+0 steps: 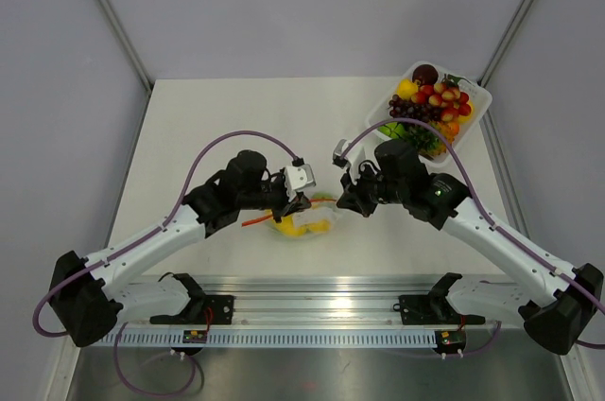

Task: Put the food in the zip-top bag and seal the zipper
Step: Zip the zipper food storage bag at the center of the board.

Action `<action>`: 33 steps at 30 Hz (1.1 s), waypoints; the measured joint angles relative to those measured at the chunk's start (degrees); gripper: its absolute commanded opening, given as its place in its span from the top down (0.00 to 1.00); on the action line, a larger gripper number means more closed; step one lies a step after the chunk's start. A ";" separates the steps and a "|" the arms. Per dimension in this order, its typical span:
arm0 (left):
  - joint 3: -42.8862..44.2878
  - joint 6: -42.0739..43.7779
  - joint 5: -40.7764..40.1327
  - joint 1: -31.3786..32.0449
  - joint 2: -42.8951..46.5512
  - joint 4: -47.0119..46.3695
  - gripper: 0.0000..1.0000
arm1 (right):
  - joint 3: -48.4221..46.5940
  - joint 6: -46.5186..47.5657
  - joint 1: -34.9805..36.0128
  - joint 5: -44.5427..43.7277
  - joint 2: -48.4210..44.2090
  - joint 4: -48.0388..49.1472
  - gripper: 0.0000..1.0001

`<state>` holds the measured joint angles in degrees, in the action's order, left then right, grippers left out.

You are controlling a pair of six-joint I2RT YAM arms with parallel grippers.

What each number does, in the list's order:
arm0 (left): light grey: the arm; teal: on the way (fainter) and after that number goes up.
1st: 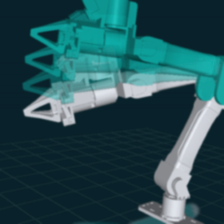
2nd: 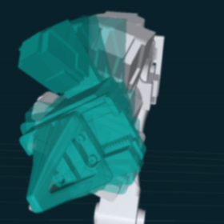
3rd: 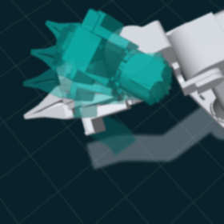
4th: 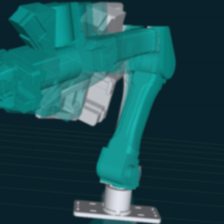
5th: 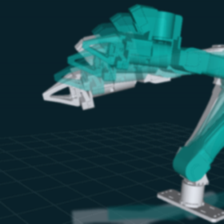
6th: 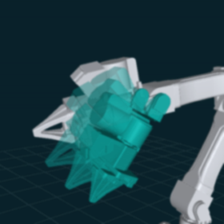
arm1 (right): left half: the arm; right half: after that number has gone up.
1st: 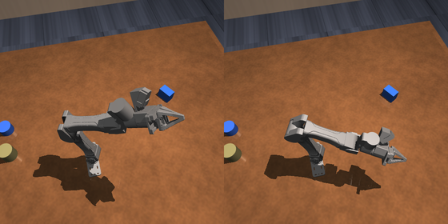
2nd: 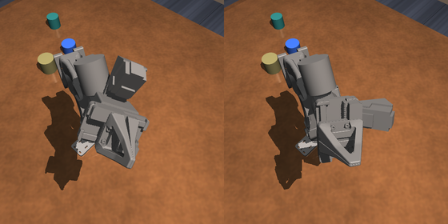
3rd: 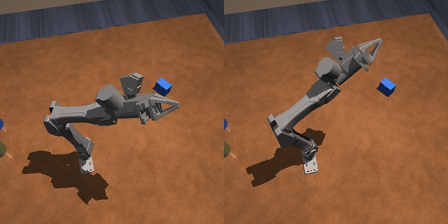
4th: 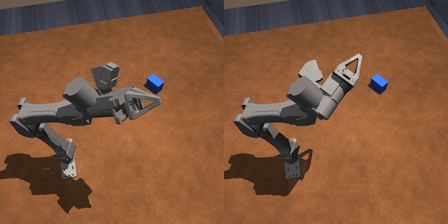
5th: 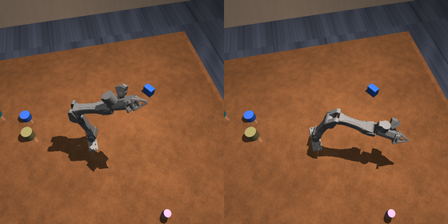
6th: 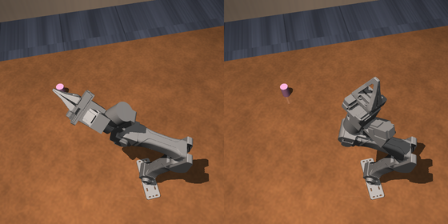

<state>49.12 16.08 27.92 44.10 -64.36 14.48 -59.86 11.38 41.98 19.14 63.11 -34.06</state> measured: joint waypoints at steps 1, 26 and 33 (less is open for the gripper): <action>0.00 0.00 -0.13 0.07 0.00 0.00 1.00 | 0.00 0.00 0.00 -0.09 -0.02 0.02 1.00; -3.69 -2.27 -1.18 -2.97 4.61 -4.96 1.00 | 4.76 -0.90 0.02 -3.58 -8.35 2.80 1.00; -3.52 -3.69 -0.44 -2.97 4.48 -5.18 1.00 | 4.83 -1.88 0.02 -3.63 -9.46 2.71 0.94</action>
<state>45.60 12.38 27.49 41.12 -59.88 9.30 -55.02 9.50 42.00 15.51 53.65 -31.35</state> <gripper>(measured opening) 0.012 0.036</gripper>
